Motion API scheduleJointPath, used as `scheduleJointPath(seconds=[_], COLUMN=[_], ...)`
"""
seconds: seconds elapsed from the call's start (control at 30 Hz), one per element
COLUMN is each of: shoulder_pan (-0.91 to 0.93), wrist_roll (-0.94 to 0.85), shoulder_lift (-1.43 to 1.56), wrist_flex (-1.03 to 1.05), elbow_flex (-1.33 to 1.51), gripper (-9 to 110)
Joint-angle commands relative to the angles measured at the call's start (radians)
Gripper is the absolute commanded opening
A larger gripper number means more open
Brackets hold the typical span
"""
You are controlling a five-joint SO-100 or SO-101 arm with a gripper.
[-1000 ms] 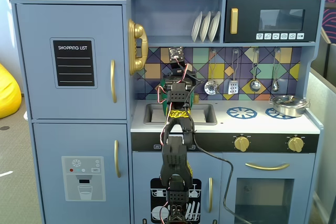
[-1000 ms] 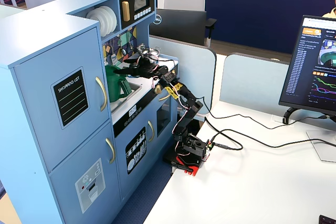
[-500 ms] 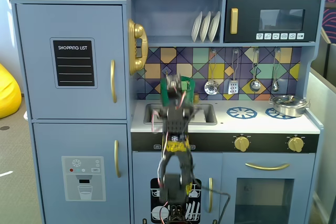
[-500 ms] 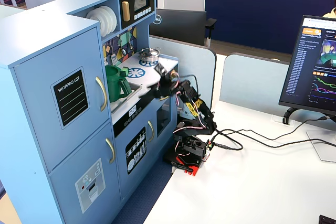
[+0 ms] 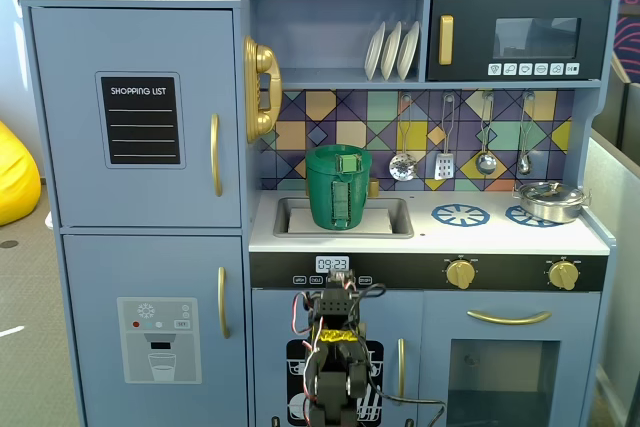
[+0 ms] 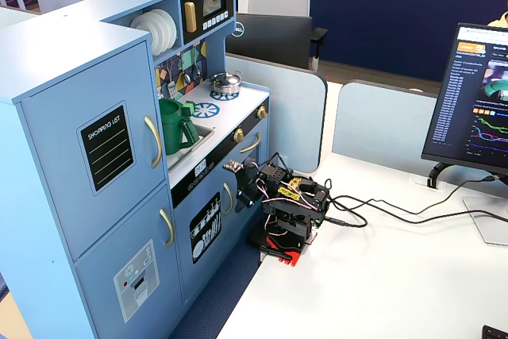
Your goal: Pick up the lid from the counter and put it on the green recipient
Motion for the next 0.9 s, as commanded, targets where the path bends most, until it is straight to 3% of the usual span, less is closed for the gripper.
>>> scheduleJointPath(seconds=[0.0, 0.2, 0.87], shoulder_pan=[-0.02, -0.035, -0.032], wrist_roll=[0.069, -0.029, 0.038], shoulder_lift=[0.04, 0.04, 0.041], wrist_flex=[0.107, 0.371, 0.382], elbow_flex=[0.018, 0.018, 0.018], gripper=[1, 1, 2])
